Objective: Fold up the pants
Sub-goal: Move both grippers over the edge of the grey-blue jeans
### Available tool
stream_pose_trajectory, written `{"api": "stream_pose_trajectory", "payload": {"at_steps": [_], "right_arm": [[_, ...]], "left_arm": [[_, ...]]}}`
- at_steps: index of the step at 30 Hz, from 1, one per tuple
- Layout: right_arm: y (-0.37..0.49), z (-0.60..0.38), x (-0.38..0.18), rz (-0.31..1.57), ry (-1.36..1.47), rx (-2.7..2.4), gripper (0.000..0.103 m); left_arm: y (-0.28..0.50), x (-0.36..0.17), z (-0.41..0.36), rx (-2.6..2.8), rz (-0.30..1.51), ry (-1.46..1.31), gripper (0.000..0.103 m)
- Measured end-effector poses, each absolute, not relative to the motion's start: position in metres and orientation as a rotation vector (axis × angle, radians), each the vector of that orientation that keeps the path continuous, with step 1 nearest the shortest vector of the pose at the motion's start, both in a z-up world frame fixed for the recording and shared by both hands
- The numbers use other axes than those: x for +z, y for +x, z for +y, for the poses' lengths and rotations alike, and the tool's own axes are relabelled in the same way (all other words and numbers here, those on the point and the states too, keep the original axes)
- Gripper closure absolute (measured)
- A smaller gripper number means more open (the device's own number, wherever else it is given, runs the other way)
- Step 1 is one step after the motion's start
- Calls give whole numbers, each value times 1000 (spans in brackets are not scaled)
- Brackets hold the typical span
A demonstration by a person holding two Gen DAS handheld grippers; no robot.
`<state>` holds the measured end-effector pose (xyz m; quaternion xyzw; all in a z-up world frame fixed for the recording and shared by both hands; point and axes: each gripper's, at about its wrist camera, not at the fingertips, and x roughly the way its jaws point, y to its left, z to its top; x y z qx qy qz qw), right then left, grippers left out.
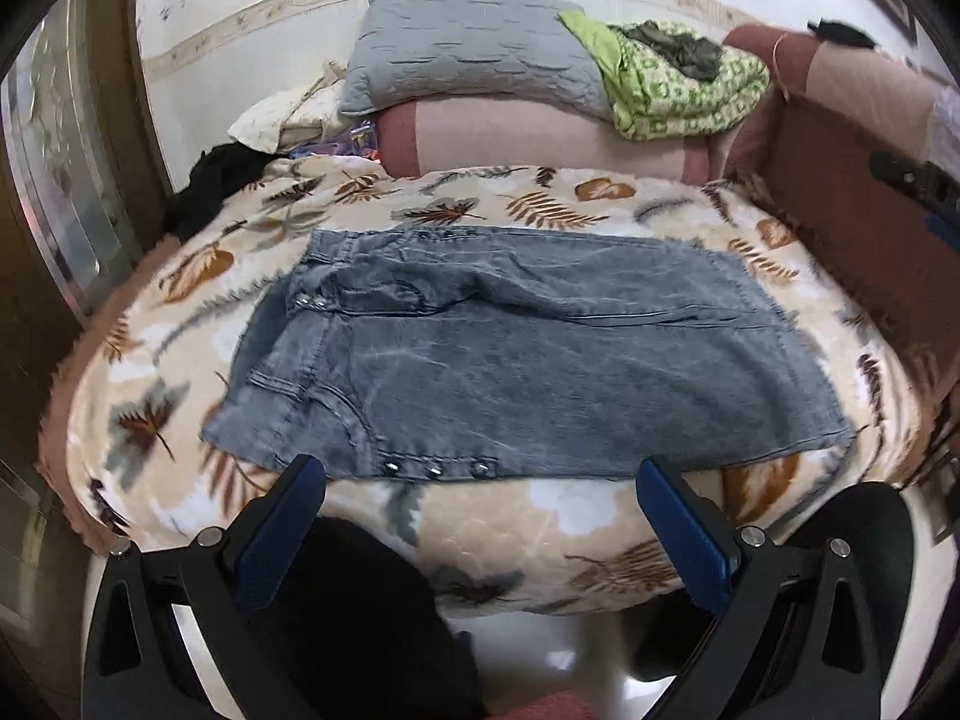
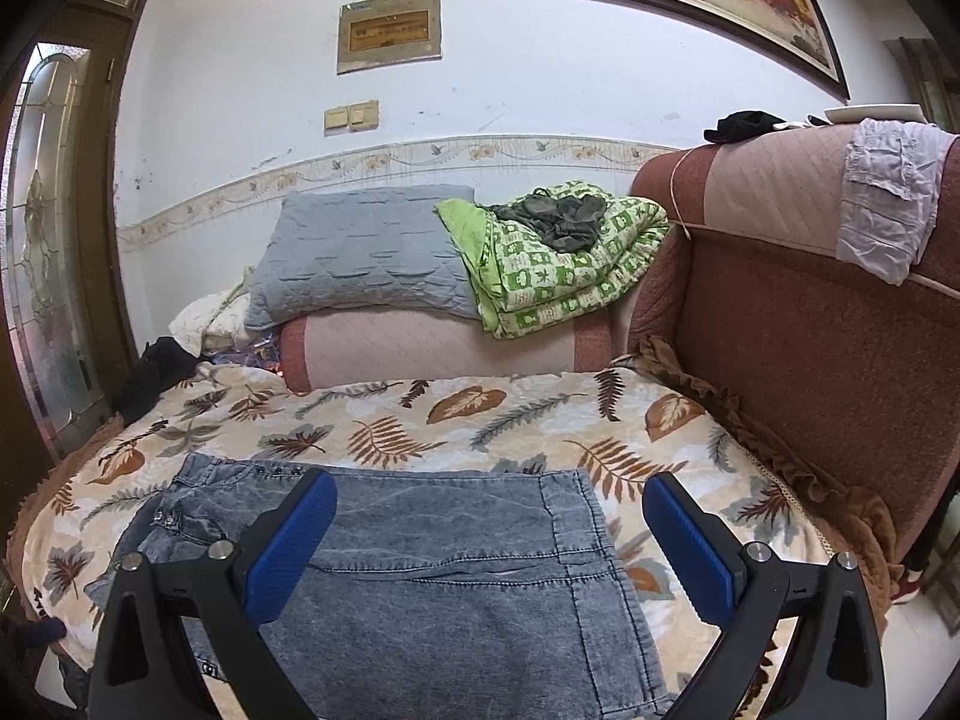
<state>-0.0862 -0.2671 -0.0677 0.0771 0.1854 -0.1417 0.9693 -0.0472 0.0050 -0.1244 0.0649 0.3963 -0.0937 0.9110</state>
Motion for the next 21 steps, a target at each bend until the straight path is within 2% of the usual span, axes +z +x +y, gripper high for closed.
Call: {"api": "stream_pose_trajectory", "payload": {"at_steps": [21], "right_arm": [[-58, -262, -79, 467, 125, -293, 0]], "left_arm": [[36, -99, 40, 52, 811, 152, 0]]}}
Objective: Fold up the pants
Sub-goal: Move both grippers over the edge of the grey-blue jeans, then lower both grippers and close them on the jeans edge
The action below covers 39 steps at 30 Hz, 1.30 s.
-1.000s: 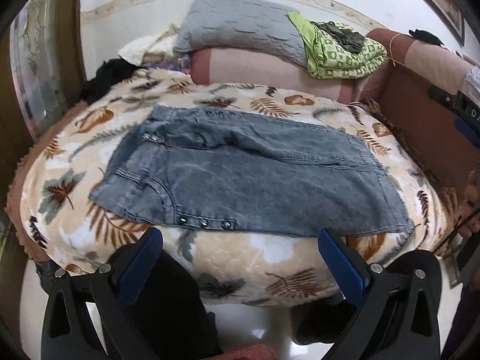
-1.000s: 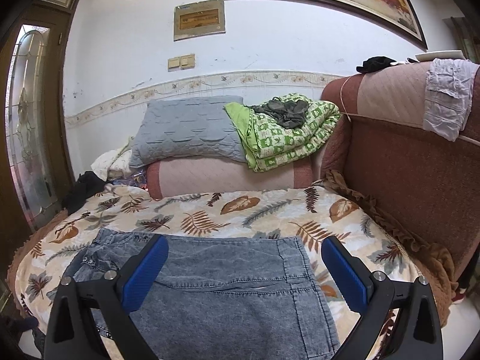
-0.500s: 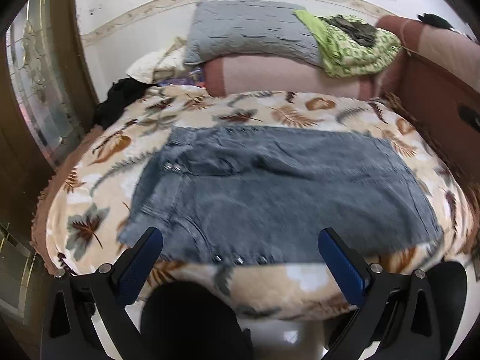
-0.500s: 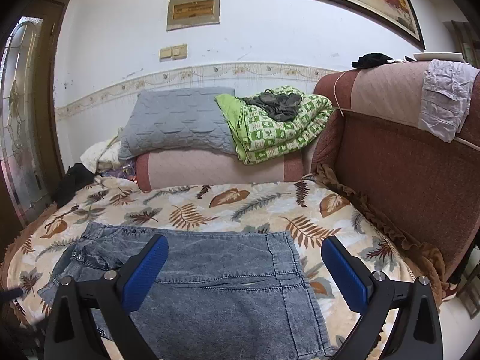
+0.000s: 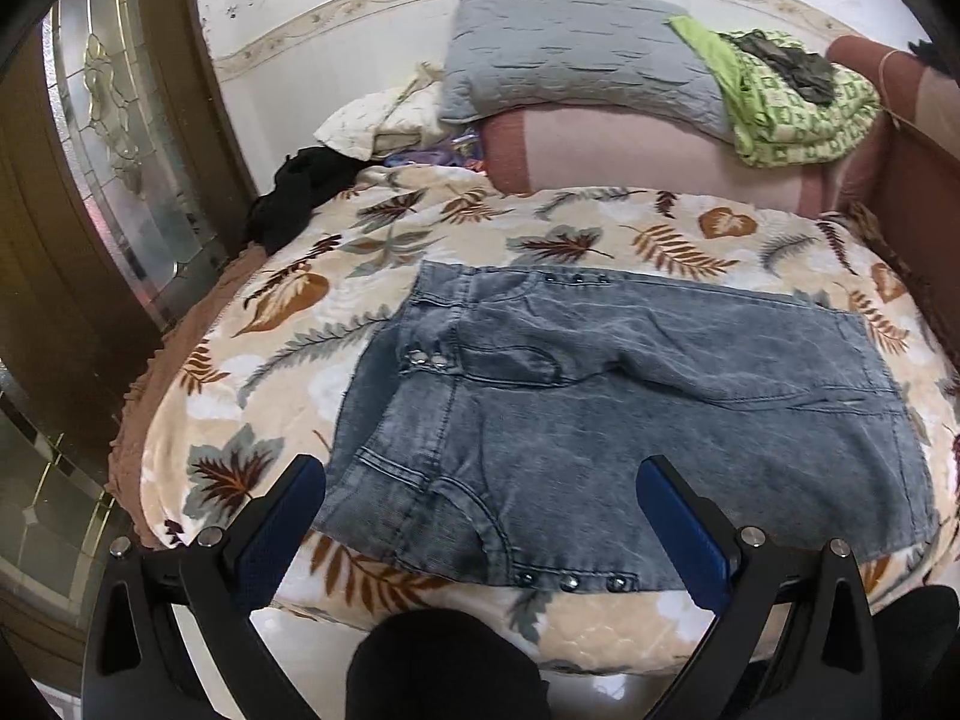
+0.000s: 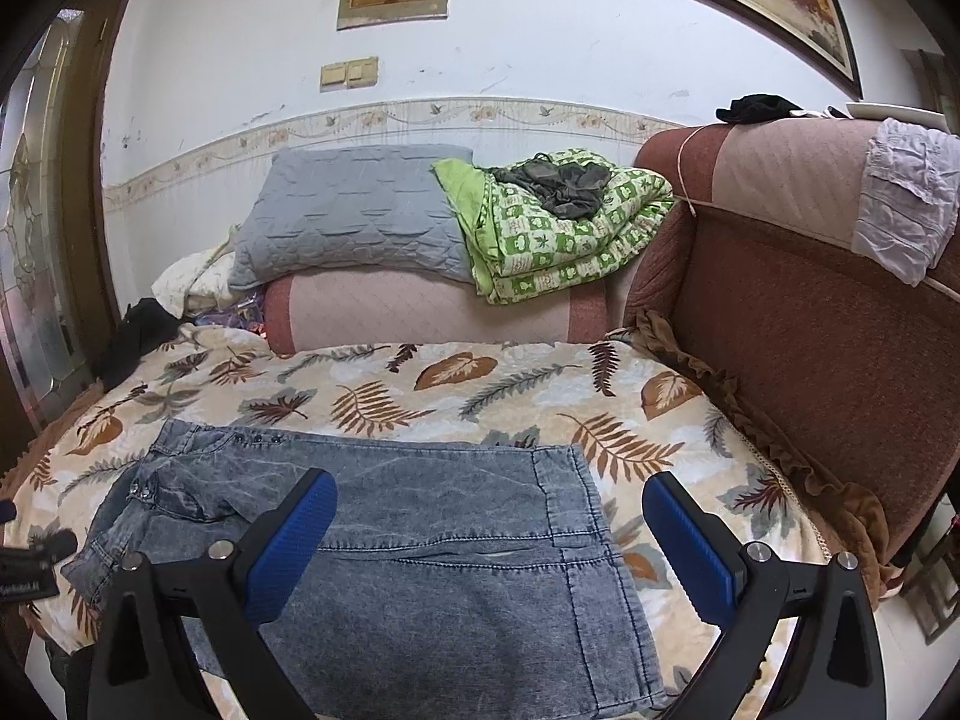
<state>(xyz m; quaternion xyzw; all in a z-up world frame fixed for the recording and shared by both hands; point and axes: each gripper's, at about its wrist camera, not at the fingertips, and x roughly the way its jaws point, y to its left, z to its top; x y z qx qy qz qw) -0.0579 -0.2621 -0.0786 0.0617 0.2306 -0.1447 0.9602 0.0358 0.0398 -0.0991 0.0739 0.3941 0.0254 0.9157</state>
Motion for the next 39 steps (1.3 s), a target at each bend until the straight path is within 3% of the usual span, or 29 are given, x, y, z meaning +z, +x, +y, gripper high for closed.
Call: {"api": "stream_pose_trajectory", "payload": {"at_steps": [17, 29, 39], "right_arm": [[-31, -295, -110, 586, 167, -316, 0], [70, -415, -167, 797, 361, -259, 0], [174, -476, -224, 908, 537, -201, 0]], "left_arm": [[140, -121, 118, 244, 927, 106, 0], [299, -146, 155, 244, 1015, 114, 0], [393, -198, 148, 169, 1107, 70, 0]]}}
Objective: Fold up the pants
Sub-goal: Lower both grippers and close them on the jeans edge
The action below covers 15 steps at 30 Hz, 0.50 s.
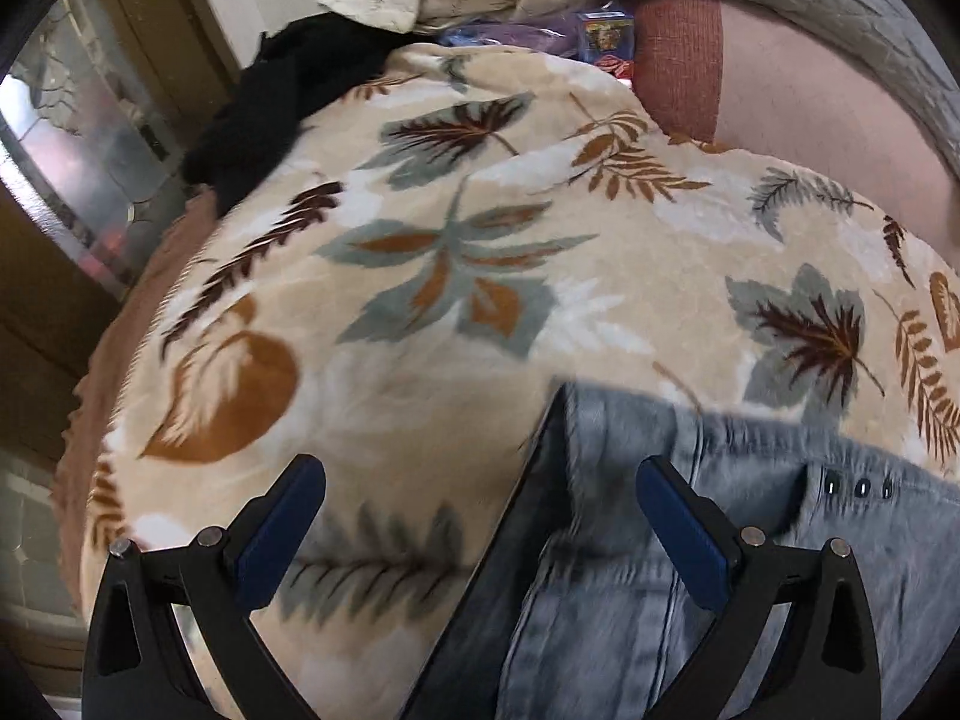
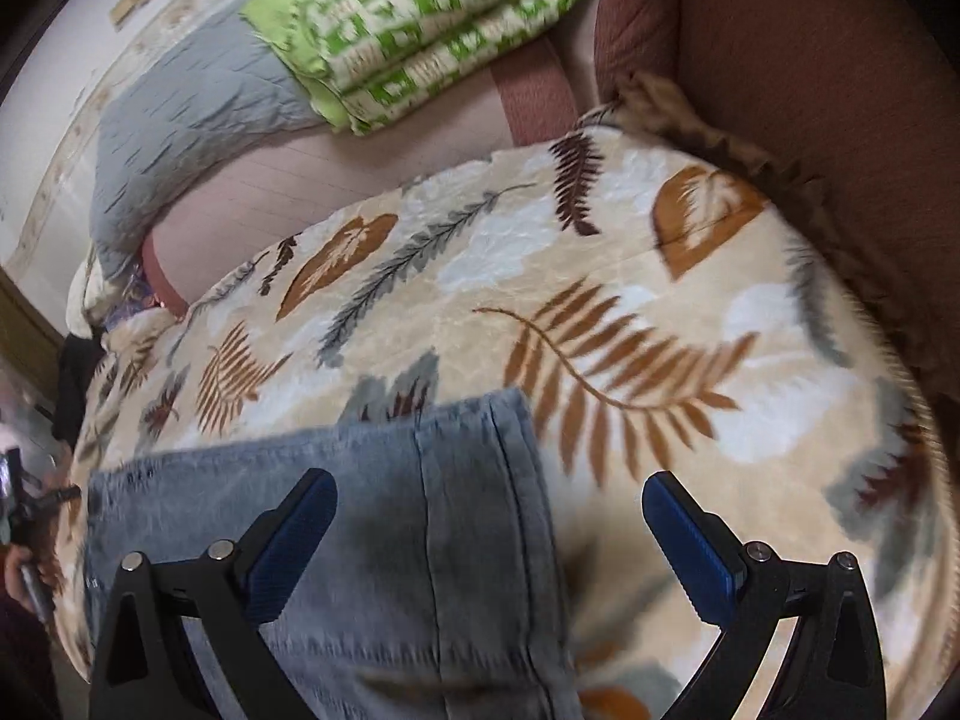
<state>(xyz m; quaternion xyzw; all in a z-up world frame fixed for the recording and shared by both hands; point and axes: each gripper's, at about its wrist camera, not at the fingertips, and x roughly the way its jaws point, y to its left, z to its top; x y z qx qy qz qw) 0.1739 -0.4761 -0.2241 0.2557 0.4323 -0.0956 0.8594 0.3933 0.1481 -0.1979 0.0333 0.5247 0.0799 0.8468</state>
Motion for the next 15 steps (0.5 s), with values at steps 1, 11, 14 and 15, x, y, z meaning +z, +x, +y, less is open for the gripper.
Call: {"api": "stream_pose_trajectory", "payload": {"at_steps": [1, 11, 14, 15], "right_arm": [[183, -478, -230, 917, 543, -202, 0], [230, -478, -272, 997, 561, -222, 4], [238, -474, -280, 1028, 559, -226, 12], [240, -473, -282, 1037, 561, -224, 14]], "left_arm": [[398, -200, 146, 159, 1106, 74, 0], [421, -191, 175, 137, 1091, 7, 2], [425, -185, 181, 119, 1098, -12, 17], [427, -186, 181, 107, 1111, -15, 26]]}}
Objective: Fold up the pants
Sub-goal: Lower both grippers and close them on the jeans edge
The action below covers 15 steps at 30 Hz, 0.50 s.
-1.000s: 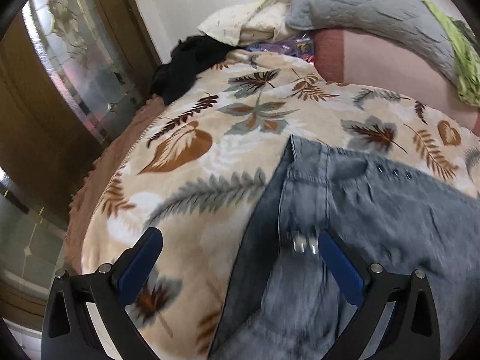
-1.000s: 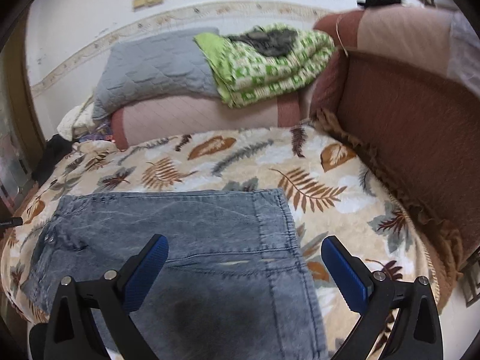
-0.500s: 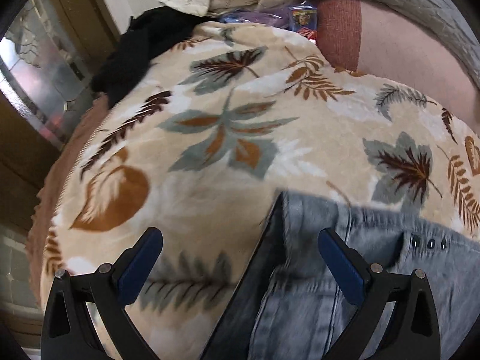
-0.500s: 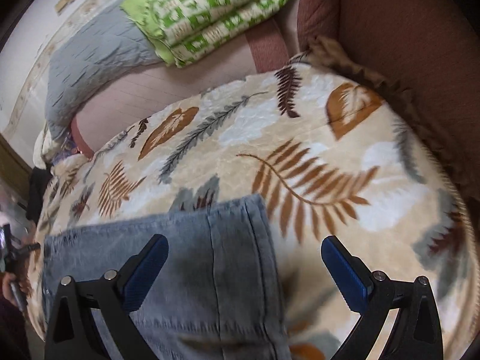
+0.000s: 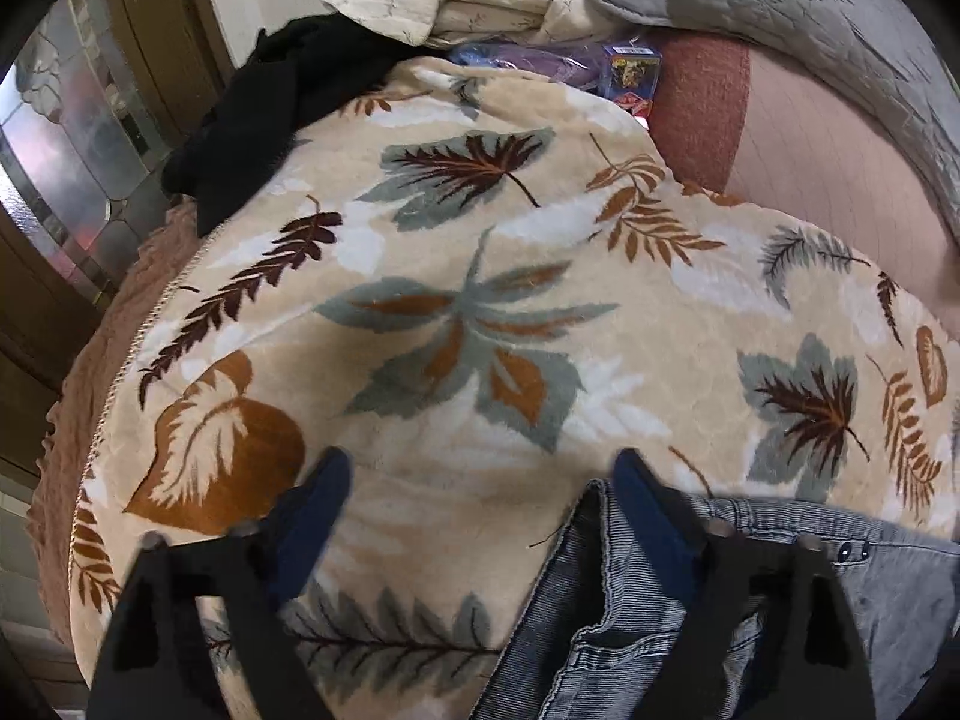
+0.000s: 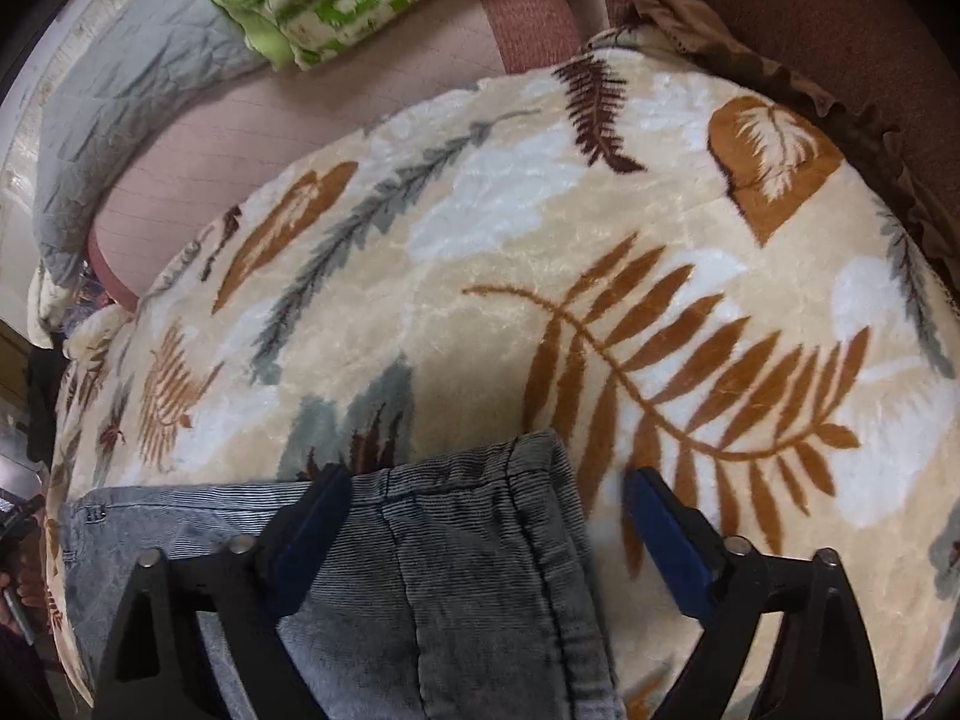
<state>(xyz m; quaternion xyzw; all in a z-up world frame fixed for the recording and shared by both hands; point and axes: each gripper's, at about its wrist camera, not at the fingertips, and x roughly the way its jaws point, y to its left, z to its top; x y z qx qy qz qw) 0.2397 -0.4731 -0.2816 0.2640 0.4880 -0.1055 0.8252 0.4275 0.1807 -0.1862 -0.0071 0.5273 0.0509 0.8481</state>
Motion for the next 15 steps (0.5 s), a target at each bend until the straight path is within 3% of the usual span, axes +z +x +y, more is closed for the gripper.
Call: {"api": "stream_pose_trajectory", "payload": {"at_steps": [1, 6, 8, 10, 13, 15], "right_arm": [[241, -471, -282, 1040, 549, -235, 15], [246, -467, -283, 1046, 518, -254, 15], [247, -466, -284, 1055, 501, -253, 15], [250, -465, -285, 1061, 479, -260, 17], [251, -467, -285, 1050, 470, -268, 32], [250, -468, -283, 1048, 461, -282, 65]], "left_arm": [[431, -189, 178, 93, 1135, -16, 32], [436, -204, 162, 20, 1203, -80, 36], [439, -217, 149, -2, 1250, -60, 44], [441, -229, 141, -13, 1294, -60, 73], [442, -237, 137, 13, 1306, -57, 81], [440, -235, 137, -1, 1299, -86, 91]]}}
